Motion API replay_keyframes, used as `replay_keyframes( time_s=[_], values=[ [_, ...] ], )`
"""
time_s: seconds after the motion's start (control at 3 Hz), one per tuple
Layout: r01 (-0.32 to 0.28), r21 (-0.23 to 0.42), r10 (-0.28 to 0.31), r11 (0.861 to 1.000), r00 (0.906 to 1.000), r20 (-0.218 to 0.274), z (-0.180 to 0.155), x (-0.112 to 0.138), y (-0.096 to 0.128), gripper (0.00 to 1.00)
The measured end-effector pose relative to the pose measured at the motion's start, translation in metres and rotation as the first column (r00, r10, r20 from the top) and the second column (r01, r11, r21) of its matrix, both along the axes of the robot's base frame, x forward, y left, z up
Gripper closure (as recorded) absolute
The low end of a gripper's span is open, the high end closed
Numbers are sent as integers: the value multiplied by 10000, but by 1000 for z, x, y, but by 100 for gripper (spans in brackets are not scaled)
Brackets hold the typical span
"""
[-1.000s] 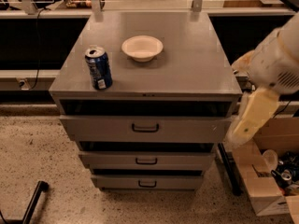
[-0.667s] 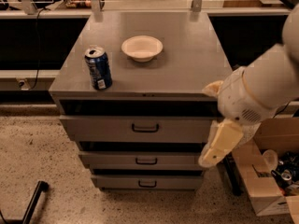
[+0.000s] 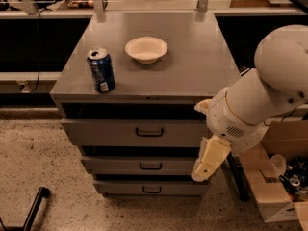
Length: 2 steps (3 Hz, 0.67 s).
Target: Open top drawer
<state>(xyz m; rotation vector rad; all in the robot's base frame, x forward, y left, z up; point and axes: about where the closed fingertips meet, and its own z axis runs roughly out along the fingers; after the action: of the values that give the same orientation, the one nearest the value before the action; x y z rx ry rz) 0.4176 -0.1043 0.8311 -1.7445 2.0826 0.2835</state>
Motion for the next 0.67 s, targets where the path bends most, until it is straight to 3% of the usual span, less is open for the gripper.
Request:
replay_keyframes(
  time_s=[0.33, 0.67],
  values=[
    [-240, 153, 241, 9996, 9997, -72, -37, -2, -10, 0],
    [-663, 187, 630, 9976, 9879, 1416, -60, 7, -25, 0]
  ],
)
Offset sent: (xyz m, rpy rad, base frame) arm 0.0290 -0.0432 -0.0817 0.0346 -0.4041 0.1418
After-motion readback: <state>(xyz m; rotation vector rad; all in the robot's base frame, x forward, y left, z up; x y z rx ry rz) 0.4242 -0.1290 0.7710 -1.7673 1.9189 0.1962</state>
